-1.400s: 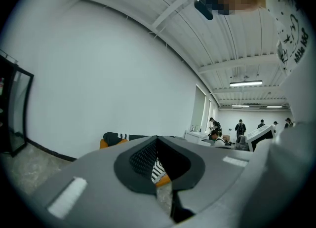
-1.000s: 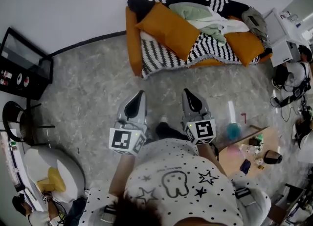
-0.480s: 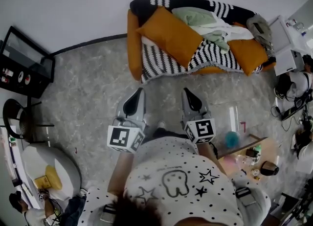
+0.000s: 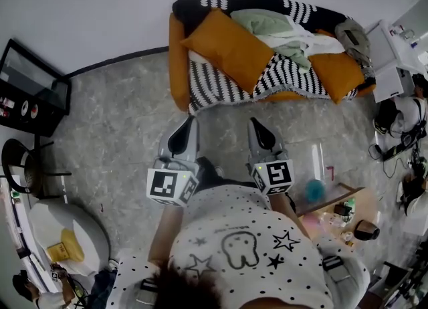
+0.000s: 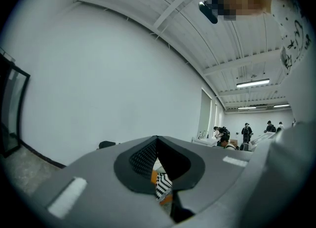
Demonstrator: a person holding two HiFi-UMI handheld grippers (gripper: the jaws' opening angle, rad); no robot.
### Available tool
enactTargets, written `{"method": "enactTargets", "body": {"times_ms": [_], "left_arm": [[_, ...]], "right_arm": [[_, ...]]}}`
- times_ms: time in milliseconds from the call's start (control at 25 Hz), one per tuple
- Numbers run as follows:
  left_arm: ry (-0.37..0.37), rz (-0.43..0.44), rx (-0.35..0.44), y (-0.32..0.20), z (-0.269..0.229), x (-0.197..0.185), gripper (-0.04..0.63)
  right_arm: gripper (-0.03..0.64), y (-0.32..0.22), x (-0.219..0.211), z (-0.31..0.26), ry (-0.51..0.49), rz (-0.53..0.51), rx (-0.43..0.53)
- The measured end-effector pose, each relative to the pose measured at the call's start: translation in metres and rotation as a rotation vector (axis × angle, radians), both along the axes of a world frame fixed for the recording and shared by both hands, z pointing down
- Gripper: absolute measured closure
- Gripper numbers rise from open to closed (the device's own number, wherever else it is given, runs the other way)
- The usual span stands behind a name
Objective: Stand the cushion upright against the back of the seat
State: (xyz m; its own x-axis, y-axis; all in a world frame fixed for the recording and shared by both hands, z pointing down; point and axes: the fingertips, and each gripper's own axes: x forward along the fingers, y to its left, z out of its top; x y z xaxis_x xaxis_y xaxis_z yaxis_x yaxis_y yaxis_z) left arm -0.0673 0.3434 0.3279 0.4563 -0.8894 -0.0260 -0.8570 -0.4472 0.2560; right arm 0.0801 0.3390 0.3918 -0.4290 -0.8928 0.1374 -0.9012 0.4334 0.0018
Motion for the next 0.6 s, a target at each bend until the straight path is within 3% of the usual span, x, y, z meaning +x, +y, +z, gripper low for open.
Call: {"method": "enactTargets", "body": {"times_ms": [600], "left_arm": [[-0.004,0.072,0.0,-0.093,-0.006,-0.019,0.598]], "right_arm": [[0.621,-0.072,-0.007,-0.004,0.015,0.089,-0.013]]}}
